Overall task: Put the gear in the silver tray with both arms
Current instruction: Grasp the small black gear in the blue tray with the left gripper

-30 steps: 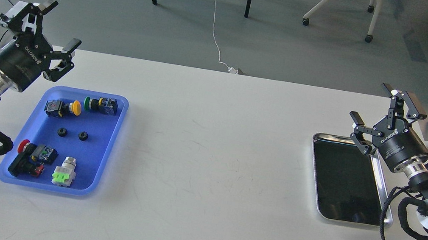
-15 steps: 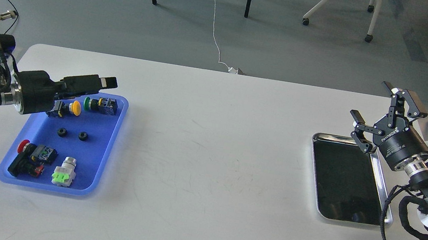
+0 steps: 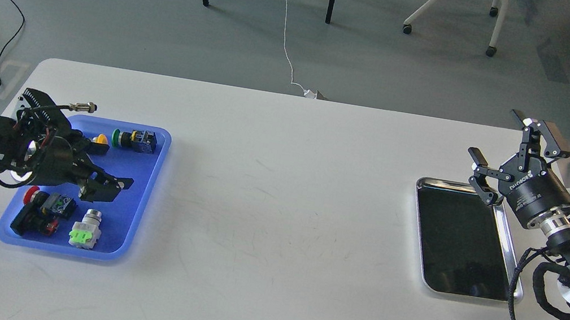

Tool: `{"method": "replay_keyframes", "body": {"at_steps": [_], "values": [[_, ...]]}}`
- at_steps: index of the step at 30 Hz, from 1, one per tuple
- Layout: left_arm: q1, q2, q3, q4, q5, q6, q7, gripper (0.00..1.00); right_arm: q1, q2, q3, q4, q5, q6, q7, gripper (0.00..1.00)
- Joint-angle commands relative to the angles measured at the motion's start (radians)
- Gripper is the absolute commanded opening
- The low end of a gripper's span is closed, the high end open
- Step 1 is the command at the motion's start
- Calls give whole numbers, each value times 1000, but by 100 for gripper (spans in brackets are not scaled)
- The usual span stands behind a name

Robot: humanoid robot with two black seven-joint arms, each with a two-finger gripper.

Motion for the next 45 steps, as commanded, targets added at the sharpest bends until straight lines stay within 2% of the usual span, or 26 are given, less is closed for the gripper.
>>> {"method": "replay_keyframes", "body": {"at_steps": [1,9,18,30,33,35,45], "values": [[-1,-26,6,59,0,11,0,79,-2,0,0,0,0,0,0,99],[4,-34,8,89,0,20,0,67,-2,0,0,0,0,0,0,99],[8,-49,9,109,0,20,0,65,-1,-1,1,0,0,0,0,99],[1,-54,57,137,0,32,0,45,-1,-1,3,0,0,0,0,99],[1,-54,57,137,0,35,0,30,-1,-1,3,0,0,0,0,99],[1,-54,58,137,0,35,0,24,-1,-1,1,0,0,0,0,99],[-1,-49,57,137,0,35,0,17,2,-1,3,0,0,0,0,99]]}}
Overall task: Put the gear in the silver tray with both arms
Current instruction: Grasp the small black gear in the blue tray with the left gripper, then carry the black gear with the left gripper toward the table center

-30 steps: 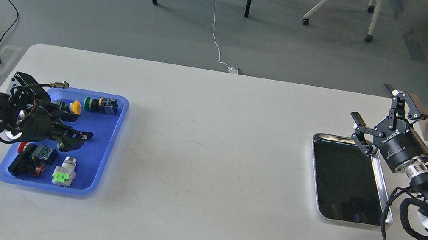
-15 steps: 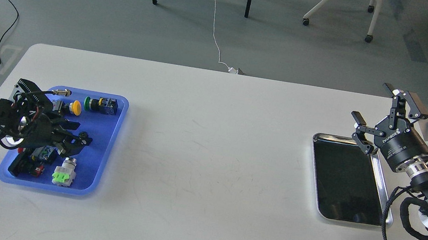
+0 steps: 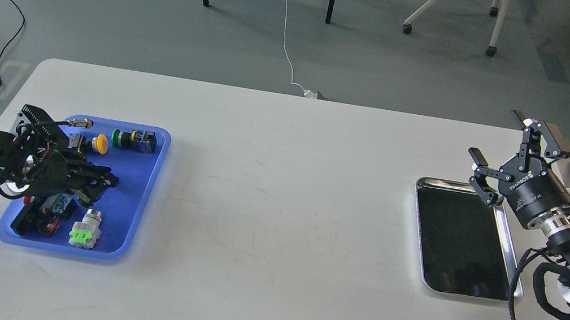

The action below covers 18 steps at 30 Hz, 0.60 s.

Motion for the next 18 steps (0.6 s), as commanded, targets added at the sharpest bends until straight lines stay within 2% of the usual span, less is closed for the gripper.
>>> {"method": "replay_keyframes", "body": {"at_steps": [1,6,11,17,18], "values": [[-3,4,-1,-2,0,0,0,17,1,0,0,0,0,0,0,99],[-75,16,-3,-81,0,-14,0,18,3,0,0,0,0,0,0,99],[-161,88,-5,-252,0,-71,0,18,3,-1,0,-2,0,0,0,99],[-259,76,-3,-407,0,-133,0,18,4,-1,0,-12,0,-6,0,99],[-285,38,2,-422,0,-167,0,19,4,0,2,-21,0,-9,0,99]]}}
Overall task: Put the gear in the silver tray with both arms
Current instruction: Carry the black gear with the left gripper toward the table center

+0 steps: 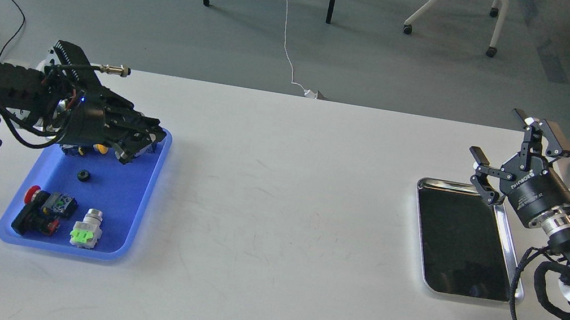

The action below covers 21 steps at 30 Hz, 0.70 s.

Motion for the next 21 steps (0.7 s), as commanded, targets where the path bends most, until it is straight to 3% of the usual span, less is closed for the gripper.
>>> {"method": "replay_keyframes", "body": {"at_steps": [1,4,10,21], "values": [[-64,-75,9,-54,0,-69,0,19,1,2,1,-19,0,-7,0,99],[-147,-238,57,-28,0,-132,0,19,0,2,1,-42,1,-7,0,99],[-219,-462,180,173,0,-133,0,19,-8,-21,2,-68,1,-5,0,99],[-205,-668,267,336,0,-126,0,20,-12,-25,-1,-110,1,-5,0,99]]}}
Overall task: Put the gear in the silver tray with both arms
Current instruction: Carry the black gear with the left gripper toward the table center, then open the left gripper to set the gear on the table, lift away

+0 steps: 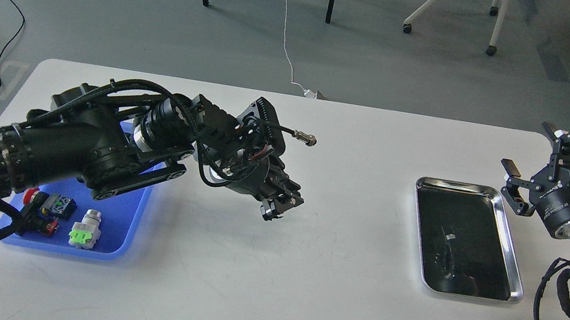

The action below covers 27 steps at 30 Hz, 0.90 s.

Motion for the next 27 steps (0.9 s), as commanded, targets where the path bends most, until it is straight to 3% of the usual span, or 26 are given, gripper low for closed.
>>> {"method": "replay_keyframes", "body": {"at_steps": [1,8,16,24,27], "values": [[5,-51,24,34,0,7,0,20,-1,-3,-1,-2,0,0,0,99],[11,-127,36,68,0,13,0,23,-1,-5,-3,-2,0,0,0,99],[36,-151,36,89,0,17,0,33,-1,-11,-5,-2,0,0,0,99],[51,-151,35,111,0,19,0,35,-1,-11,-5,0,0,0,0,99],[48,-141,29,101,0,19,0,49,-1,-11,-5,0,0,0,0,99]]}}
